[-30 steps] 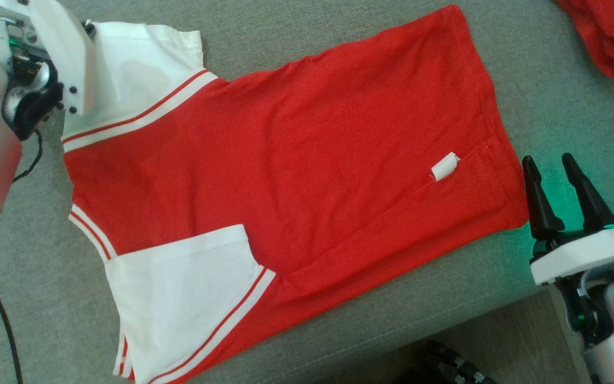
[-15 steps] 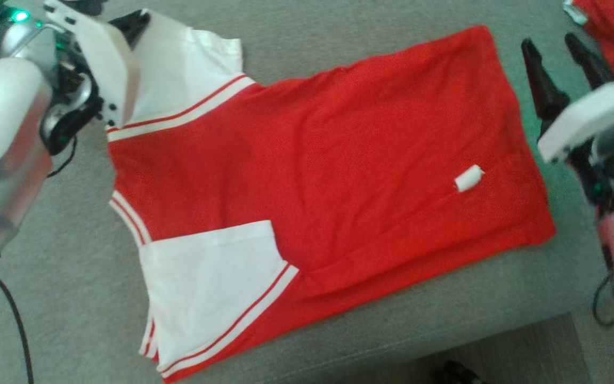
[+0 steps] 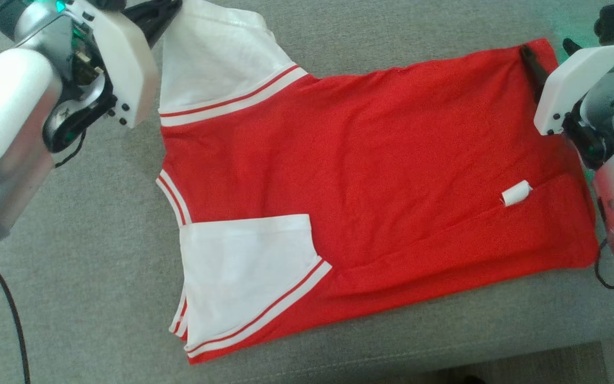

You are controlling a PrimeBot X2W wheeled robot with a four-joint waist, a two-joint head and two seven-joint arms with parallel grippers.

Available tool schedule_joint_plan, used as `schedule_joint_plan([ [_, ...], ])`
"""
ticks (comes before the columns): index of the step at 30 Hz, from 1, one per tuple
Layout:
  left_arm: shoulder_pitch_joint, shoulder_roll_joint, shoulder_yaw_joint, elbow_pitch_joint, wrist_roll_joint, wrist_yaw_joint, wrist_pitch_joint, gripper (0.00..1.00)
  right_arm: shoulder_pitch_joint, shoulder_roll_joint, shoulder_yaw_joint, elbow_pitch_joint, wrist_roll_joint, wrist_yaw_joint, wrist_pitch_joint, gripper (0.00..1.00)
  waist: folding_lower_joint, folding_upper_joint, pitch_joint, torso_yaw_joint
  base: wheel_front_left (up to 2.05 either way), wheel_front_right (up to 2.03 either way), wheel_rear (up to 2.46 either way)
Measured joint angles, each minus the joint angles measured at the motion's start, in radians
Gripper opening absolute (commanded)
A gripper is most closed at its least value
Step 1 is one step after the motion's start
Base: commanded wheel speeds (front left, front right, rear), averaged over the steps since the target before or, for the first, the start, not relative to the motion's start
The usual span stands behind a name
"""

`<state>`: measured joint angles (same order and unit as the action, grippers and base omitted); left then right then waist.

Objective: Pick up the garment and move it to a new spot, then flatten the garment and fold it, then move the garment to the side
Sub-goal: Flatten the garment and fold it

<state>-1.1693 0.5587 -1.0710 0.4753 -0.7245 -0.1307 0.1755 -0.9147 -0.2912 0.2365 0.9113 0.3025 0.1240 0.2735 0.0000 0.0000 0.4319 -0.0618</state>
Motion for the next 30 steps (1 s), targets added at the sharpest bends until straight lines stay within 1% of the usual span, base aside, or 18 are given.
schedule_joint_plan([
  [2,0.0,0.001,-0.003,-0.012,-0.001,0.001,0.0,0.0,-0.019,0.0,0.008,0.04,-0.007,0.0,0.0,1.0,0.0,0.0,0.0,0.006,0.0,0.0,0.0],
  [5,0.0,0.002,-0.006,-0.02,-0.01,0.005,0.0,0.0,-0.034,0.001,0.014,0.067,-0.008,0.0,0.0,1.0,0.0,0.0,0.0,0.012,0.0,0.0,0.0],
  [7,0.0,0.003,-0.008,-0.022,-0.01,0.007,0.0,0.0,-0.052,0.001,0.024,0.089,-0.015,0.0,-0.005,0.94,0.0,0.0,-0.001,0.016,0.0,0.0,0.0],
  [9,0.001,0.005,-0.009,-0.022,-0.01,0.008,0.0,0.0,-0.067,0.001,0.042,0.109,-0.024,0.0,-0.018,0.93,0.0,0.0,-0.002,0.018,0.0,0.0,0.0],
  [11,0.001,0.005,-0.011,-0.022,-0.011,0.008,0.0,0.0,-0.075,0.002,0.053,0.129,-0.031,0.0,-0.026,0.85,0.0,0.0,-0.005,0.02,0.0,0.0,0.0],
  [12,0.002,0.005,-0.011,-0.022,-0.012,0.008,0.0,0.0,-0.079,0.002,0.057,0.139,-0.031,0.0,-0.028,0.85,0.0,0.0,-0.007,0.02,0.0,0.0,0.0],
  [13,0.002,0.005,-0.012,-0.022,-0.017,0.008,0.0,0.0,-0.083,0.003,0.062,0.148,-0.031,0.0,-0.028,0.8,0.0,0.0,-0.009,0.021,0.0,0.0,0.0],
  [14,0.002,0.005,-0.012,-0.022,-0.019,0.008,0.0,0.0,-0.086,0.004,0.068,0.158,-0.031,0.0,-0.028,0.72,0.0,0.0,-0.011,0.021,0.0,0.0,0.0],
  [16,0.002,0.005,-0.014,-0.022,-0.019,0.008,0.0,0.0,-0.094,0.008,0.077,0.174,-0.031,0.0,-0.028,0.51,0.0,0.0,-0.015,0.022,0.0,0.0,0.0],
  [18,0.004,0.005,-0.015,-0.022,-0.021,0.008,0.001,0.0,-0.106,0.01,0.084,0.193,-0.04,0.0,-0.027,0.43,0.0,0.0,-0.018,0.023,0.0,0.0,0.0],
  [19,0.005,0.005,-0.016,-0.022,-0.021,0.008,0.008,0.0,-0.11,0.01,0.086,0.201,-0.044,0.0,-0.027,0.36,0.0,0.0,-0.019,0.023,0.0,0.0,0.0],
  [22,0.011,0.005,-0.019,-0.021,-0.025,0.008,0.009,0.0,-0.123,0.01,0.091,0.224,-0.058,0.0,-0.027,0.28,0.0,0.0,-0.023,0.025,0.0,0.0,0.0],
  [24,0.014,0.005,-0.022,-0.021,-0.028,0.008,0.009,0.0,-0.128,0.012,0.092,0.237,-0.058,0.0,-0.027,0.01,0.0,0.0,-0.026,0.026,0.0,0.0,0.0],
  [27,0.017,0.005,-0.027,-0.02,-0.028,0.008,0.0,0.0,-0.132,0.016,0.1,0.255,-0.065,0.0,-0.041,0.0,0.0,0.0,-0.031,0.028,0.0,0.0,0.0],
  [30,0.017,0.005,-0.027,-0.018,-0.024,0.008,-0.046,0.0,-0.132,0.021,0.1,0.258,-0.062,0.0,-0.077,0.0,0.0,0.0,-0.034,0.027,0.0,0.0,0.0],
])
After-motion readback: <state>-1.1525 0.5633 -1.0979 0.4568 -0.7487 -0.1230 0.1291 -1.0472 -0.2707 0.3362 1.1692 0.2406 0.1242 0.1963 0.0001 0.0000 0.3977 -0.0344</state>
